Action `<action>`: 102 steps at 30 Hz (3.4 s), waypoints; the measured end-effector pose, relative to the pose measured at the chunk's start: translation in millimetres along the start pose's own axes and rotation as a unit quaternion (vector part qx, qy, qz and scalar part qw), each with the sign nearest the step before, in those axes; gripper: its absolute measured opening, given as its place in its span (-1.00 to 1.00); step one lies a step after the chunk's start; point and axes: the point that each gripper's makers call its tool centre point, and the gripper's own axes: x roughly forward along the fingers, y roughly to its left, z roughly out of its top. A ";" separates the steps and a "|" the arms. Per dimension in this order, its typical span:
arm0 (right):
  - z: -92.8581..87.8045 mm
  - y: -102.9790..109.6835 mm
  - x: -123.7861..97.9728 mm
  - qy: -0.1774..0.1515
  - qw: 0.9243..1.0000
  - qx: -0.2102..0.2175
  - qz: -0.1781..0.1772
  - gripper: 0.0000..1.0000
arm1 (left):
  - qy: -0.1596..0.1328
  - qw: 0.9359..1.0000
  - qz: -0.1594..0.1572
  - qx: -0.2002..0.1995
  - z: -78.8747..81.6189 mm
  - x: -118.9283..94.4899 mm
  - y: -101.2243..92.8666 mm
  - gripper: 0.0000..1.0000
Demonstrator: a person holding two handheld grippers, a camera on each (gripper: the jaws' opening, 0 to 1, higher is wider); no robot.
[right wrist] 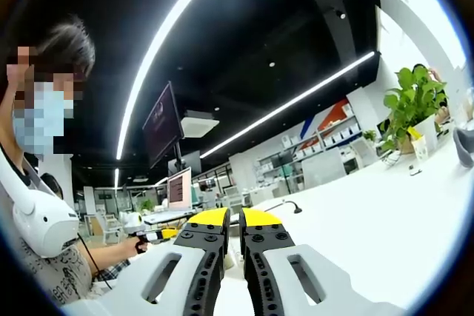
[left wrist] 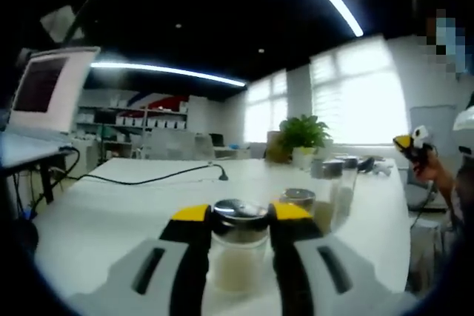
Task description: Rotate the seasoning bottle until the label or dispensing opening points toward the visible target arrow and the bottle remains upright within the marked orientation range
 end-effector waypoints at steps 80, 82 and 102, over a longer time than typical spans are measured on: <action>10.0 27.1 -21.5 0.000 0.999 -0.038 -0.020 -0.93 | 0.040 0.999 -0.017 0.024 -4.4 14.8 -3.3 -0.34; 10.0 25.6 -23.1 0.000 0.999 -0.037 -0.022 -0.93 | 0.041 0.999 -0.026 0.021 -5.0 14.7 -7.0 -0.34; 11.6 30.4 -12.1 0.009 0.999 -0.039 -0.011 -0.93 | 0.052 0.967 -0.248 0.024 -7.5 16.9 -22.2 -0.33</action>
